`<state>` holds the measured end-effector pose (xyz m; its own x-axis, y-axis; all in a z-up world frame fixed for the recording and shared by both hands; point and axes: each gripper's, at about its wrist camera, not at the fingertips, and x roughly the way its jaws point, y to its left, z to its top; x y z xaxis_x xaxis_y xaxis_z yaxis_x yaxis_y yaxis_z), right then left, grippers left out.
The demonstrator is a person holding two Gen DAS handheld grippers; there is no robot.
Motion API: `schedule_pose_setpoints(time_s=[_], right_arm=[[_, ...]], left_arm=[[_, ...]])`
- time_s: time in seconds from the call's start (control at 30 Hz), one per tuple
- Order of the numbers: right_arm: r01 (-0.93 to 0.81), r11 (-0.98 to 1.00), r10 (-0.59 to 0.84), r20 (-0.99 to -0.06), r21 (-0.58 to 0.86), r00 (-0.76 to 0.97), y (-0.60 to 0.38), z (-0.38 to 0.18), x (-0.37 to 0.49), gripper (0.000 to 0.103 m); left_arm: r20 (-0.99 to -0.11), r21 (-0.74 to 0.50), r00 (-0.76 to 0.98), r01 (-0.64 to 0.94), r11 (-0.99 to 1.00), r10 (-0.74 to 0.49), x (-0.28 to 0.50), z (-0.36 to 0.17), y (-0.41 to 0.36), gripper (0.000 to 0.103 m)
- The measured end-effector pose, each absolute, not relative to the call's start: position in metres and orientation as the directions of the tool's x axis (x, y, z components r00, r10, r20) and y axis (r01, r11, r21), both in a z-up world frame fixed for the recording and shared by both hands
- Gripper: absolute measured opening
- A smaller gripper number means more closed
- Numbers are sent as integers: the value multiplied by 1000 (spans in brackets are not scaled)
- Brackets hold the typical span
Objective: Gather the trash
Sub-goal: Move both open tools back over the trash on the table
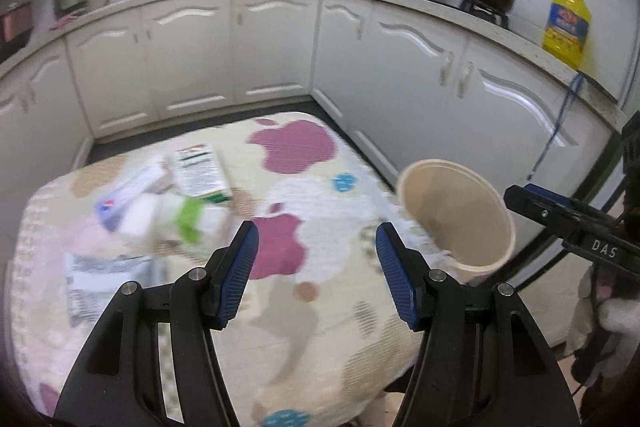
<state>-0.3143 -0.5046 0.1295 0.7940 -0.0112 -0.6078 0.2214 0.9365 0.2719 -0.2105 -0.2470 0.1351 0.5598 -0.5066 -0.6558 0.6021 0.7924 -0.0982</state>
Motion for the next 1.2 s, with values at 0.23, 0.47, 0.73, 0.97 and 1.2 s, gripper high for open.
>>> schedule_pose_setpoints(time_s=[0.23,0.47,0.73,0.97,1.2], right_arm=[[150,952,46,-612,266,790,-467,127,-294,67],[78,965,97,-616,252,782,-430,125,-275,70],[8,973,146,-637,232,757,-394,117,-259,70],[-27,974,170,-646,226,744,-376,113,-247,71],[-47,972,190,-653,230,733,-363,108,-238,72]], left_arm=[[-643,-59,623,540,840,-445,-207,131,-208,60],[-639,-57,653,485,873,-405,-199,126,-178,60],[-639,-63,675,431,900,-368,-192,121,-148,60],[-649,-76,678,395,915,-347,-186,115,-128,60],[-661,-87,679,356,931,-321,-181,109,-107,60]])
